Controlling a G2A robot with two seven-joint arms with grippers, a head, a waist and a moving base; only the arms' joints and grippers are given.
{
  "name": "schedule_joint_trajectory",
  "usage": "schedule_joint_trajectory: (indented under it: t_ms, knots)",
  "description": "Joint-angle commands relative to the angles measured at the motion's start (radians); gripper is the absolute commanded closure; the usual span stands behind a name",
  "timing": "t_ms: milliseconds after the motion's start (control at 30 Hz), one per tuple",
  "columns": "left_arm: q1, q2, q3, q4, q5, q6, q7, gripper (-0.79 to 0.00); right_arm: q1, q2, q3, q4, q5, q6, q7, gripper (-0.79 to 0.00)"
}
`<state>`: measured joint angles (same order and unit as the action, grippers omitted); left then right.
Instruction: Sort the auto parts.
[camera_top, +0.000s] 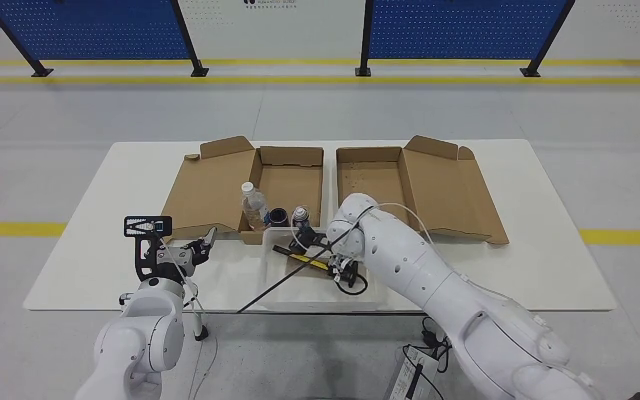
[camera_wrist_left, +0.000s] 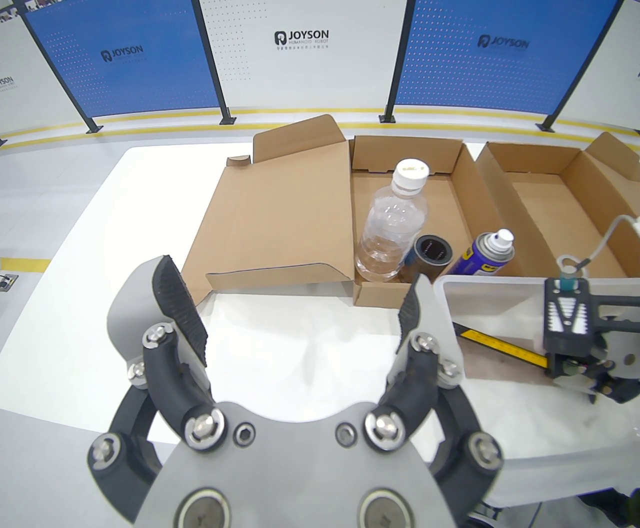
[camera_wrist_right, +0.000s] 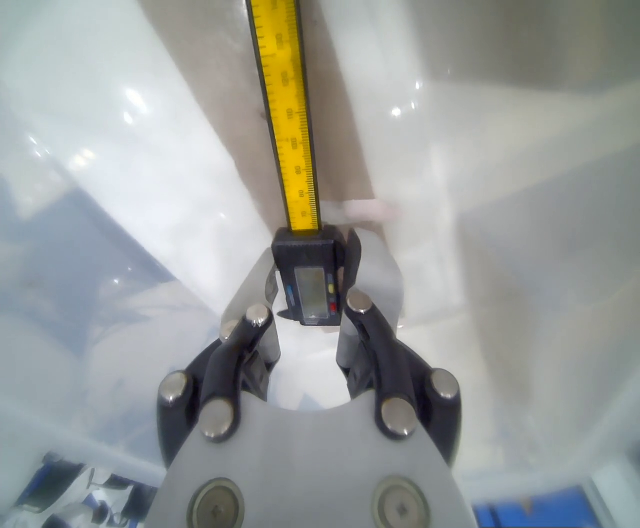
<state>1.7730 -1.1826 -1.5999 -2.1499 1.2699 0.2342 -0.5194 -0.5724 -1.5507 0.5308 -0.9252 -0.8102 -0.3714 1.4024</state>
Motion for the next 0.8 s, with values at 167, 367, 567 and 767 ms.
schedule_joint_trajectory:
  t_ms: [167, 367, 567, 767]
  knots:
    - [0.000, 0.000, 0.000, 0.000, 0.000, 0.000, 0.000, -0.785, -0.009, 0.016, 0.033, -0.054, 0.021, -0.004, 0.012, 0.000]
    - [0.000, 0.000, 0.000, 0.000, 0.000, 0.000, 0.000, -0.785, -0.022, 0.033, 0.064, -0.108, 0.033, -0.006, 0.028, 0.000]
    - [0.000, 0.000, 0.000, 0.000, 0.000, 0.000, 0.000, -0.785, -0.050, 0.055, 0.110, -0.155, 0.083, -0.024, 0.022, 0.000]
    - [0.000, 0.000, 0.000, 0.000, 0.000, 0.000, 0.000, -0.785, -0.068, 0.082, 0.158, -0.181, 0.151, -0.048, -0.002, 0.000]
